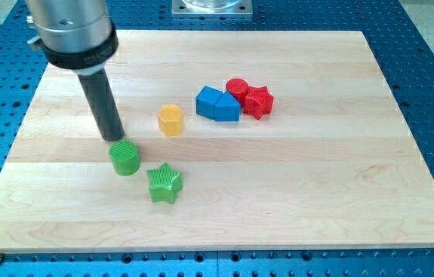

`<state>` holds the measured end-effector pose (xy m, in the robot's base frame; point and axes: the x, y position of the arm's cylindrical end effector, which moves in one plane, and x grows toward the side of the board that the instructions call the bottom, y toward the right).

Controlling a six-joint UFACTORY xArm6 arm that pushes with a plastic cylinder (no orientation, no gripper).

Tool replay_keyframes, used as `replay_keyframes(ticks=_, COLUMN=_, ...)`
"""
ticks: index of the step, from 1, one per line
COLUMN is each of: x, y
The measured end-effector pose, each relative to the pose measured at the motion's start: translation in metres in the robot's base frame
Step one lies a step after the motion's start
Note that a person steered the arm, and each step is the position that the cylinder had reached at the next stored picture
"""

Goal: Move the hexagon left to the blue cube

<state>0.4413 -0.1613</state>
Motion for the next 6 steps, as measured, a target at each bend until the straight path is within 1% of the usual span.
replay_keyframes(ticks=1, x=0.021, y=0.085)
replay_keyframes(ticks=2, x=0.032, y=0.175)
replay_keyframes(ticks=3, x=-0.001, y=0.163)
replay_keyframes(ticks=4, x=-0.011, y=0.080)
replay_keyframes(ticks=5, x=-0.061, y=0.076)
replay_keyframes(ticks=6, x=-0.083, y=0.112)
